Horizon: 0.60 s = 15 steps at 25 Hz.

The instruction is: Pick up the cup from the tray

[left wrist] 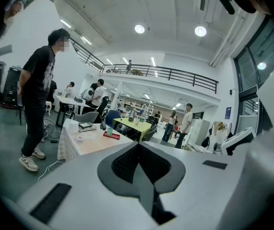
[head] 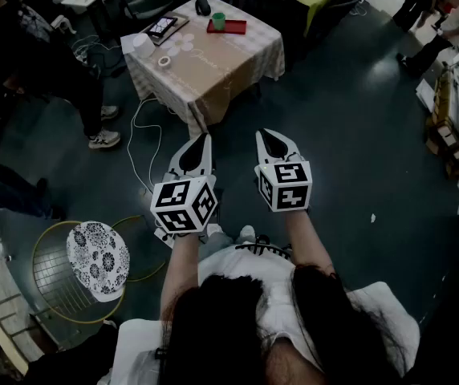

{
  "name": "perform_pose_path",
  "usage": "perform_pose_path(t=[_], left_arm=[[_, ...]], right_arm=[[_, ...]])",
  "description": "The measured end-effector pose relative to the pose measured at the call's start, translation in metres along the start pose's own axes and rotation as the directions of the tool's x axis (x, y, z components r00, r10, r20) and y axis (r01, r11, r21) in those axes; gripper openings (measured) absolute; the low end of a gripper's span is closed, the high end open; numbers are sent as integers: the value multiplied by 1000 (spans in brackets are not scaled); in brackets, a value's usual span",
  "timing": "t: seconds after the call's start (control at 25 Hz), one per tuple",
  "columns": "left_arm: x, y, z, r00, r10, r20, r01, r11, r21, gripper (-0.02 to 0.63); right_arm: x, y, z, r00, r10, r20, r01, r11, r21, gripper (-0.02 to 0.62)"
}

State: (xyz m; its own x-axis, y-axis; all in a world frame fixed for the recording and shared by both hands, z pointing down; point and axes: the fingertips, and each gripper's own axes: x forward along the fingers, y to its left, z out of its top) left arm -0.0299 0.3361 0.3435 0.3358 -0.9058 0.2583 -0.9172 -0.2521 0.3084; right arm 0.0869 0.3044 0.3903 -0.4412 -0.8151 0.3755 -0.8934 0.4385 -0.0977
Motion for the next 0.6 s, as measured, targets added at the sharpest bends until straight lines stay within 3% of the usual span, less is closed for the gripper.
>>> perform_pose_path(t=[0.4,0.6], left_arm=[[5,-16,-12,1000,7,5,-7,1000,-8,5],[9,-17,-23,1000,20,-11,-20,1000,-17,5]], right_arm=[[-6,-16,-8,1000,9,-1,-9,1000,-2,11],[-6,-18,-6,997,72,39,-73,997,24,18]])
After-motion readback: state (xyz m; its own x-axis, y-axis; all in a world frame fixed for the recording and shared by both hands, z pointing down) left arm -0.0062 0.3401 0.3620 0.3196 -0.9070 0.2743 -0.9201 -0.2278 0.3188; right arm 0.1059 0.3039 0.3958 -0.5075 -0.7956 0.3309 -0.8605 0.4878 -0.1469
